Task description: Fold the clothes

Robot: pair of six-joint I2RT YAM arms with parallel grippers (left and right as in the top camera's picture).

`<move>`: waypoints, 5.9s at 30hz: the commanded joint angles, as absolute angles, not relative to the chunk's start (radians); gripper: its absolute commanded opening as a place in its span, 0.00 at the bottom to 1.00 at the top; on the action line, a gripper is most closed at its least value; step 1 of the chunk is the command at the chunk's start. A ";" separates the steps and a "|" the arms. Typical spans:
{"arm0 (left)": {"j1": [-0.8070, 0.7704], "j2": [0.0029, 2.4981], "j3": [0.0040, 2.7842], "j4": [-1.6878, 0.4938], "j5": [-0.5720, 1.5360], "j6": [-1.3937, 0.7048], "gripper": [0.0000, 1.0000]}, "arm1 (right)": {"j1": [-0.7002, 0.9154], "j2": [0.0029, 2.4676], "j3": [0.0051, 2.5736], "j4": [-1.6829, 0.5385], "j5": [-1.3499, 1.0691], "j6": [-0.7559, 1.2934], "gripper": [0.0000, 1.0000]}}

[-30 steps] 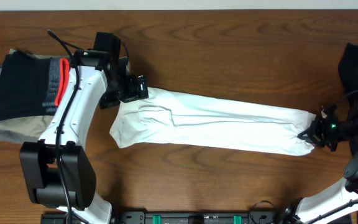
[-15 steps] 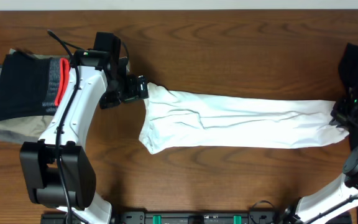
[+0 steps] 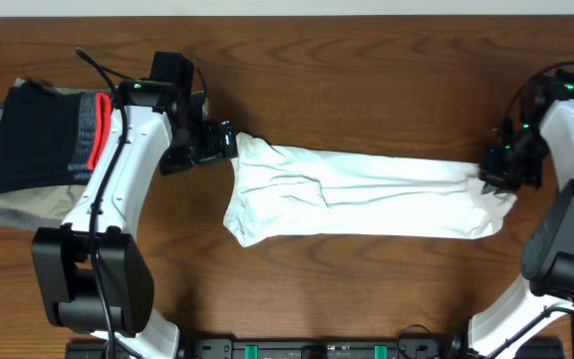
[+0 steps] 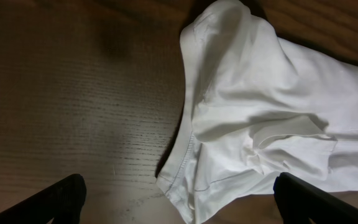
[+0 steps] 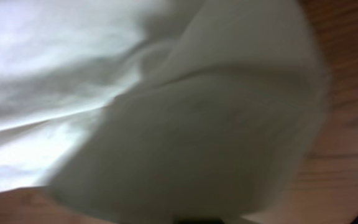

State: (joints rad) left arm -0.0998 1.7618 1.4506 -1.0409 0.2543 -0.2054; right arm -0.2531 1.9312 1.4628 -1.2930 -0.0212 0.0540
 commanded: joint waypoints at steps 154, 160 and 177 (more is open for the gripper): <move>-0.097 1.751 1.419 -1.027 0.242 -0.199 0.98 | -0.439 1.848 0.941 -0.489 -0.828 -0.172 0.07; -0.097 1.751 1.419 -1.029 0.242 -0.199 0.98 | -0.442 1.961 0.941 -0.455 -0.842 -0.172 0.07; -0.097 1.751 1.419 -1.031 0.242 -0.199 0.98 | -0.517 1.713 1.113 -0.867 -0.936 -0.177 0.11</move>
State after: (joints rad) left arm -0.0998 1.7618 1.4303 -1.0252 0.2546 -0.2054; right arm -0.5095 1.7882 1.0908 -0.8207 -0.9241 -0.1661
